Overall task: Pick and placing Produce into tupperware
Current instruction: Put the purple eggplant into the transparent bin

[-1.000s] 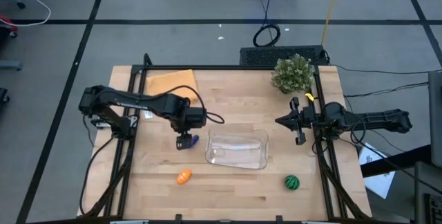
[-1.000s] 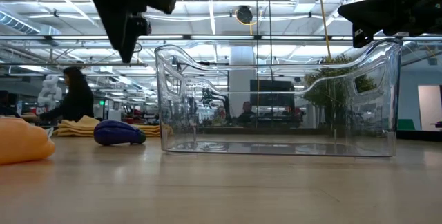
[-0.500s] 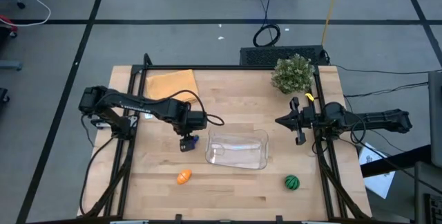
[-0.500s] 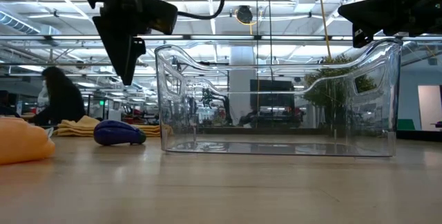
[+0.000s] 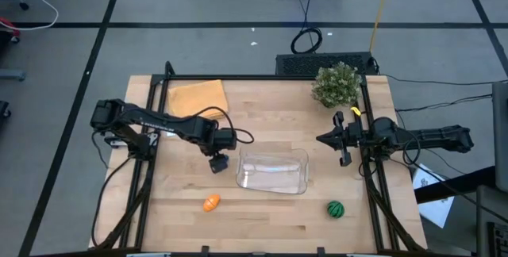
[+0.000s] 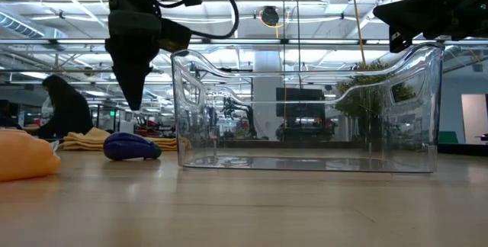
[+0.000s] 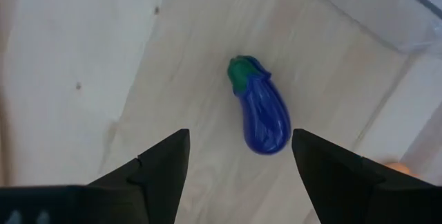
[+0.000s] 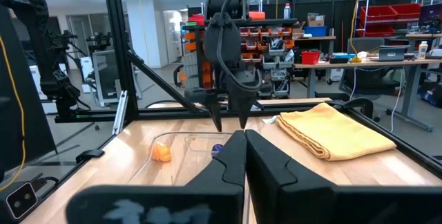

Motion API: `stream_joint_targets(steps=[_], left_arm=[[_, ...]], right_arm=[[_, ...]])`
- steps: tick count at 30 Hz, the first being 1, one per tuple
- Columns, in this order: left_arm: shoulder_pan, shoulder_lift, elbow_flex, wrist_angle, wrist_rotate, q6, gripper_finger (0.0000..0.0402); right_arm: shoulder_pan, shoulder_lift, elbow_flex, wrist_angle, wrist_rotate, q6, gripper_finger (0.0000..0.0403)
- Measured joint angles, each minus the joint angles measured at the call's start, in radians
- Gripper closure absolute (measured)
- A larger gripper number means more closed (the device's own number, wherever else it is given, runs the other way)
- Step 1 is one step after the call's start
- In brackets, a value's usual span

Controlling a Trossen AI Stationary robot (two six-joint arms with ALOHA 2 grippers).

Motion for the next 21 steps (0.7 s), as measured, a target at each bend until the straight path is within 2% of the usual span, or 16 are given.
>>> stream_joint_targets(steps=[4,21], left_arm=[[0.000,0.000,-0.028,0.034,0.039,-0.017,0.0144],[-0.004,0.000,-0.041,0.082,0.059,-0.067,0.0144]], right_arm=[[0.000,0.000,0.000,0.000,0.000,0.000,0.0403],[0.000,0.000,0.000,0.000,0.000,0.000,0.0403]])
